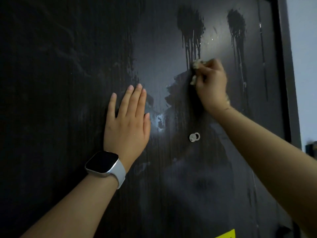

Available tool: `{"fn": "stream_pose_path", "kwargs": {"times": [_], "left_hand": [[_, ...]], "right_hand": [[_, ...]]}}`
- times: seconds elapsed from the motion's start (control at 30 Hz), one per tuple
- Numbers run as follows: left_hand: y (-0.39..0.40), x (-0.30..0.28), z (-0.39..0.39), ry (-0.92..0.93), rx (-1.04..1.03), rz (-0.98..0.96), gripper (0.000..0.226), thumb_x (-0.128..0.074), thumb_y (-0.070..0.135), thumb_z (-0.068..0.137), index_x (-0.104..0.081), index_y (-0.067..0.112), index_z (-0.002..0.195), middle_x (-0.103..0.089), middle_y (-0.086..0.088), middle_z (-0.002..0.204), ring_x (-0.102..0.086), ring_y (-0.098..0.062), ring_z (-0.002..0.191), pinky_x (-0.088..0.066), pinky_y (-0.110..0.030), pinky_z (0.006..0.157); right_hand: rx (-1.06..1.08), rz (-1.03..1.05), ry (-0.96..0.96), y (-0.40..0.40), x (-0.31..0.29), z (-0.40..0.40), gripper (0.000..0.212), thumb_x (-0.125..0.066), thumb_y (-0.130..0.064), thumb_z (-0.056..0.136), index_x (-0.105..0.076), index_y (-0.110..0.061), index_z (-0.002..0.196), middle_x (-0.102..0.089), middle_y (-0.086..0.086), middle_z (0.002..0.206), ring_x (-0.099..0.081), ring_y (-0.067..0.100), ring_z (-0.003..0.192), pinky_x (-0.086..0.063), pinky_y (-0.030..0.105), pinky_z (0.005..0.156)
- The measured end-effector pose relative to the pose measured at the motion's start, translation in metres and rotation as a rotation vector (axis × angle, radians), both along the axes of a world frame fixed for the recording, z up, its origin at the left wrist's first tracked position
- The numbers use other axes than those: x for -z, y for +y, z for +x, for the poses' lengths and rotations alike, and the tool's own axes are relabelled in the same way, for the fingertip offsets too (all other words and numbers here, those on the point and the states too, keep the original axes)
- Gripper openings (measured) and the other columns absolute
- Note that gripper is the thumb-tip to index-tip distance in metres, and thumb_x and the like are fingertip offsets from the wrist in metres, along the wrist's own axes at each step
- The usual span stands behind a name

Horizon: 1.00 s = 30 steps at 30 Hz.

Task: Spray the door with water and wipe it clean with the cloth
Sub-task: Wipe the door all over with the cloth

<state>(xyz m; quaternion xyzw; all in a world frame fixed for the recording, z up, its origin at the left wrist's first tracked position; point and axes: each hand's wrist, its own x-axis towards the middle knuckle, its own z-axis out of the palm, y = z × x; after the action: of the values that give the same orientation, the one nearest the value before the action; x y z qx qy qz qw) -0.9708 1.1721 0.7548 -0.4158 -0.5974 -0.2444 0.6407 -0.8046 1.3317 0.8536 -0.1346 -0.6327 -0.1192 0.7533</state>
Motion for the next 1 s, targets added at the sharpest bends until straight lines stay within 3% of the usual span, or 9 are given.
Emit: {"fn": "stream_pose_path", "kwargs": {"times": [0.1, 0.3, 0.4, 0.47, 0.6, 0.7, 0.77, 0.87, 1.0], "left_hand": [[-0.001, 0.000, 0.000, 0.001, -0.002, 0.001, 0.057, -0.027, 0.033, 0.103, -0.026, 0.008, 0.154, -0.024, -0.008, 0.162, -0.021, -0.024, 0.150, -0.017, -0.053, 0.120], [0.000, -0.001, -0.001, 0.009, -0.007, 0.009, 0.057, -0.030, 0.033, 0.103, -0.027, 0.007, 0.154, -0.025, -0.008, 0.161, -0.022, -0.024, 0.149, -0.017, -0.053, 0.120], [0.000, -0.001, -0.001, 0.013, -0.007, 0.022, 0.058, -0.032, 0.033, 0.102, -0.028, 0.007, 0.154, -0.026, -0.008, 0.161, -0.023, -0.024, 0.149, -0.019, -0.053, 0.120], [0.000, -0.001, 0.000, 0.010, -0.011, 0.025, 0.058, -0.034, 0.032, 0.101, -0.029, 0.007, 0.153, -0.027, -0.009, 0.161, -0.025, -0.025, 0.148, -0.020, -0.054, 0.119], [-0.003, -0.004, 0.006, -0.019, 0.022, 0.032, 0.056, -0.037, 0.031, 0.099, -0.037, 0.007, 0.150, -0.034, -0.009, 0.157, -0.032, -0.025, 0.145, -0.024, -0.053, 0.118], [-0.004, -0.008, 0.015, -0.064, 0.068, 0.057, 0.054, -0.041, 0.030, 0.095, -0.044, 0.010, 0.145, -0.042, -0.009, 0.151, -0.039, -0.026, 0.139, -0.026, -0.049, 0.117], [-0.001, -0.020, 0.023, -0.054, 0.061, 0.084, 0.056, -0.042, 0.030, 0.095, -0.038, 0.013, 0.148, -0.039, -0.011, 0.151, -0.042, -0.028, 0.135, -0.026, -0.049, 0.115], [0.012, -0.061, 0.032, 0.036, 0.039, 0.079, 0.060, -0.039, 0.031, 0.097, -0.028, 0.017, 0.154, -0.027, -0.012, 0.159, -0.031, -0.029, 0.143, -0.021, -0.051, 0.118], [0.036, -0.123, 0.035, 0.021, 0.017, 0.111, 0.058, -0.028, 0.036, 0.098, -0.032, 0.016, 0.153, -0.024, -0.011, 0.162, -0.023, -0.026, 0.149, -0.018, -0.051, 0.120]], "right_hand": [[0.025, 0.201, -0.175, -0.013, 0.014, -0.013, 0.024, -0.055, -0.009, 0.092, -0.071, 0.000, 0.107, -0.054, 0.010, 0.090, -0.050, 0.019, 0.085, -0.040, 0.022, 0.075], [-0.007, -0.002, 0.059, 0.007, -0.018, 0.007, 0.024, -0.054, -0.015, 0.096, -0.071, 0.002, 0.097, -0.047, 0.002, 0.091, -0.051, 0.019, 0.083, -0.048, 0.035, 0.078], [0.031, 0.105, -0.059, -0.002, 0.000, -0.006, 0.023, -0.055, -0.010, 0.094, -0.071, -0.001, 0.109, -0.052, 0.008, 0.093, -0.053, 0.024, 0.087, -0.042, 0.025, 0.075], [0.028, 0.142, -0.096, 0.001, 0.006, -0.006, 0.027, -0.057, -0.009, 0.094, -0.069, -0.005, 0.116, -0.054, 0.013, 0.094, -0.054, 0.027, 0.088, -0.043, 0.027, 0.075], [-0.021, 0.115, -0.049, 0.009, 0.011, 0.000, 0.027, -0.058, -0.010, 0.094, -0.070, -0.007, 0.117, -0.054, 0.011, 0.093, -0.055, 0.029, 0.088, -0.043, 0.027, 0.076], [0.023, 0.172, -0.080, 0.015, 0.020, 0.005, 0.028, -0.060, -0.003, 0.090, -0.069, -0.004, 0.117, -0.054, 0.012, 0.092, -0.053, 0.028, 0.086, -0.034, 0.020, 0.075], [0.083, 0.224, -0.126, 0.021, 0.007, 0.010, 0.031, -0.060, 0.001, 0.086, -0.068, -0.001, 0.116, -0.055, 0.015, 0.093, -0.052, 0.032, 0.086, -0.034, 0.022, 0.073], [0.135, 0.235, -0.115, 0.025, -0.041, 0.014, 0.027, -0.057, 0.001, 0.084, -0.070, -0.002, 0.108, -0.054, 0.017, 0.092, -0.053, 0.036, 0.085, -0.045, 0.034, 0.066], [0.109, 0.239, -0.081, 0.029, -0.118, 0.008, 0.022, -0.053, -0.007, 0.087, -0.073, -0.004, 0.097, -0.051, 0.015, 0.088, -0.054, 0.036, 0.084, -0.032, 0.027, 0.065]]}}
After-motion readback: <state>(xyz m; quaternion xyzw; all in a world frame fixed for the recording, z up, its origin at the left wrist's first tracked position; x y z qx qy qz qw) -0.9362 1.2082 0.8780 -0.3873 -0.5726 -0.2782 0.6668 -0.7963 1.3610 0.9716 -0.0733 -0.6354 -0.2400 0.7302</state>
